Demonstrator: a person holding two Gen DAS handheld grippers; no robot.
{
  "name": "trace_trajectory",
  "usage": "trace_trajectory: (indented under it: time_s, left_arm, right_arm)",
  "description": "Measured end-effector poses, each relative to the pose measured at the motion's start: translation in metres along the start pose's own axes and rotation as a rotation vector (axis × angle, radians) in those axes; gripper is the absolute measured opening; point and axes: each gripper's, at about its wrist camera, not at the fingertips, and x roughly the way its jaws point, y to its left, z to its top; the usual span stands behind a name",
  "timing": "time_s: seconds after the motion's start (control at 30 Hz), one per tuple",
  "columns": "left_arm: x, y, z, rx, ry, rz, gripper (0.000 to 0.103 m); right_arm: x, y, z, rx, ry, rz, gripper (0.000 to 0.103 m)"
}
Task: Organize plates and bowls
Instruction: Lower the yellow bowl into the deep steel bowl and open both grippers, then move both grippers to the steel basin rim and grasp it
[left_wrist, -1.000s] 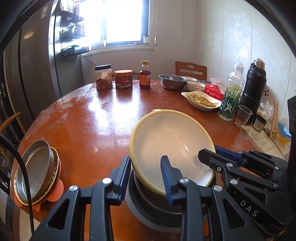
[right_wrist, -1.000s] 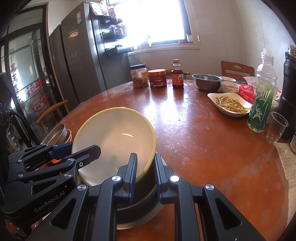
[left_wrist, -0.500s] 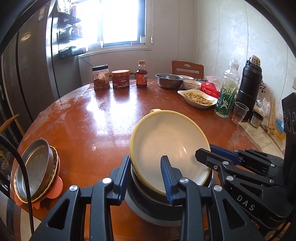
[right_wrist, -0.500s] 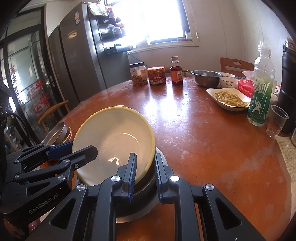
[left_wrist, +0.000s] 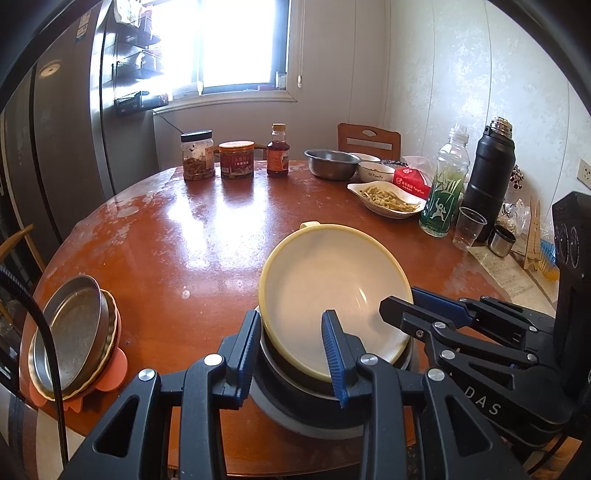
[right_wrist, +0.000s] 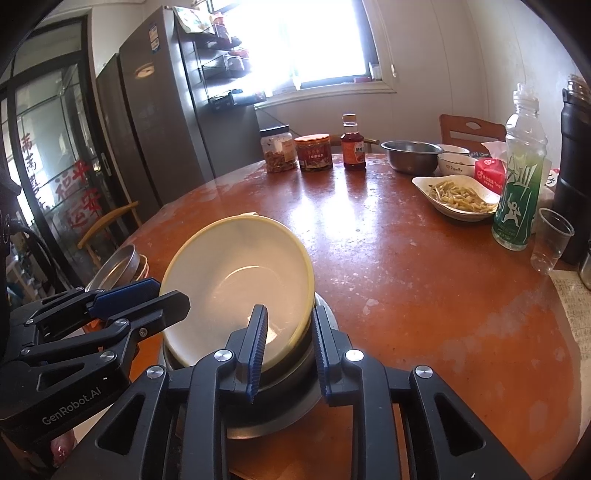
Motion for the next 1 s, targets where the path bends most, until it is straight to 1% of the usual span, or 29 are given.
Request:
trace_trajectory:
  time_s: [0.1,0.27,0.3,0.33,0.4,0.43,0.7,0.9,0.93,1.0]
  left_arm:
    - [-0.001,0.001,0.0,-0.002,0.0,0.011,0.038]
    - [-0.003,0.002,0.0,-0.007,0.004,0.009,0.039]
    - [-0.004,0.002,0.0,-0.007,0.002,0.008,0.041]
    - [-0.005,0.002,0.0,-0.008,0.0,0.006,0.041]
    - [-0.008,0.003,0.0,-0.01,-0.006,0.006,0.043]
    - [-0.009,0.003,0.001,-0.011,-0.008,0.005,0.044]
    - [-0.018,0.009,0.002,-0.025,-0.025,0.006,0.048]
    - [-0.026,0.012,0.003,-0.028,-0.031,0.02,0.051]
    - [-0.027,0.012,0.003,-0.027,-0.032,0.022,0.051]
    - [-0.031,0.014,0.002,-0.032,-0.037,0.026,0.056]
  right_arm:
    - [-0.003,0.001,0.001,0.005,-0.006,0.007,0.033]
    - [-0.006,0.002,0.003,0.007,-0.012,0.008,0.035]
    - [-0.007,0.002,0.003,0.01,-0.012,0.011,0.037]
    - [-0.007,0.002,0.003,0.012,-0.012,0.011,0.042]
    - [-0.01,0.0,0.003,0.026,-0.02,0.009,0.05]
    - [-0.011,-0.001,0.003,0.029,-0.022,0.011,0.051]
    - [-0.022,-0.001,0.006,0.046,-0.042,0.011,0.061]
    - [-0.031,0.0,0.009,0.048,-0.057,0.013,0.063]
    - [-0.033,0.001,0.009,0.044,-0.062,0.014,0.064]
    - [-0.035,0.001,0.01,0.044,-0.067,0.01,0.069]
